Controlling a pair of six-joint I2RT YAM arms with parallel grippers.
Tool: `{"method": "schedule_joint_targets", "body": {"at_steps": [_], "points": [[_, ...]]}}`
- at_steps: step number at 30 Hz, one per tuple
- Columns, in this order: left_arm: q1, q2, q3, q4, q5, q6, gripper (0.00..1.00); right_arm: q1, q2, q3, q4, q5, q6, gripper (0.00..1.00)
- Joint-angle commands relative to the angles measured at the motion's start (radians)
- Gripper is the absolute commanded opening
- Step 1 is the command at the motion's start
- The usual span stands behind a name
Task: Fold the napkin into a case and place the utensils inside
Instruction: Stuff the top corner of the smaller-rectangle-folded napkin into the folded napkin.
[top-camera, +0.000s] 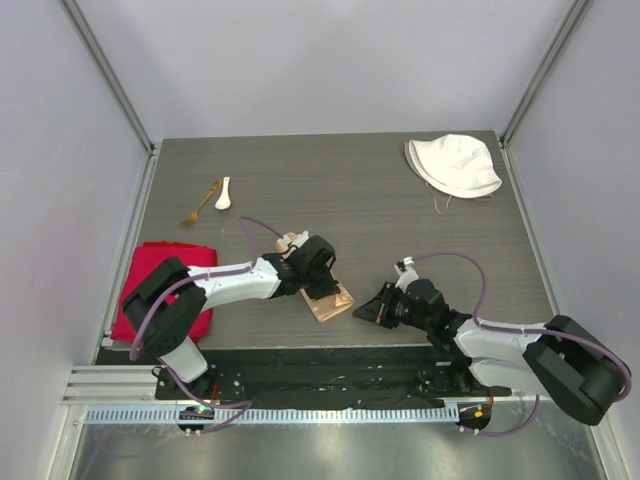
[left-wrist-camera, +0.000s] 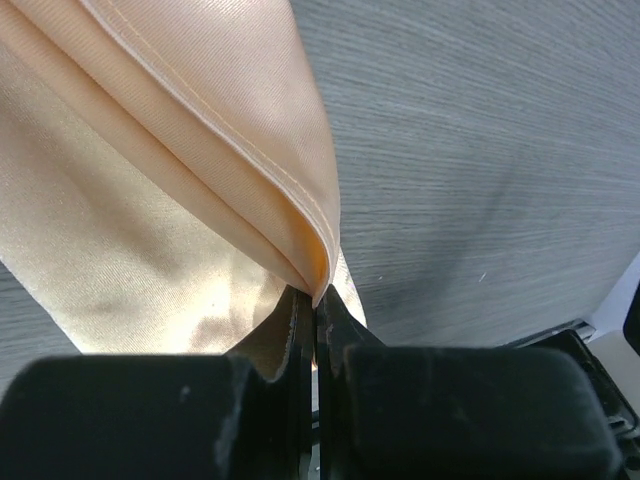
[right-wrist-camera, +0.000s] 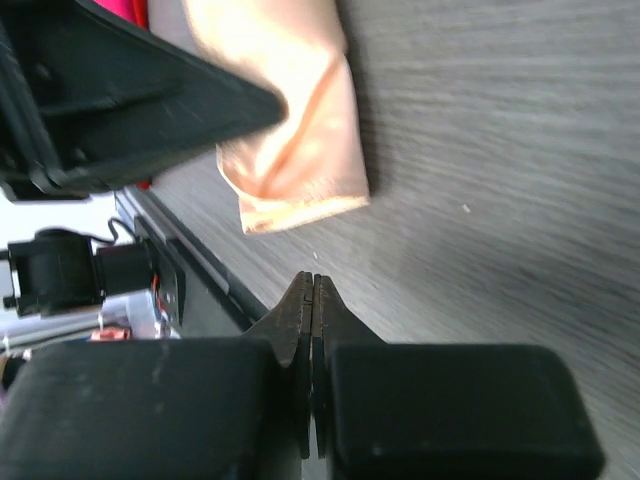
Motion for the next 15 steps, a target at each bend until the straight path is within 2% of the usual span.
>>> {"method": "schedule_joint_targets", "body": {"at_steps": [1,7,15], "points": [[0.012,-0.026,-0.020,0.093,0.037,-0.006,0.00,0.080,0.062,0.005,0.248,0.184,0.063,0.01],[0.029,-0.072,-0.048,0.108,0.033,0.000,0.00,0.148,0.184,0.022,0.372,0.237,0.089,0.01],[0.040,-0.091,-0.069,0.125,0.044,-0.012,0.00,0.171,0.258,0.063,0.395,0.253,0.077,0.01]]}}
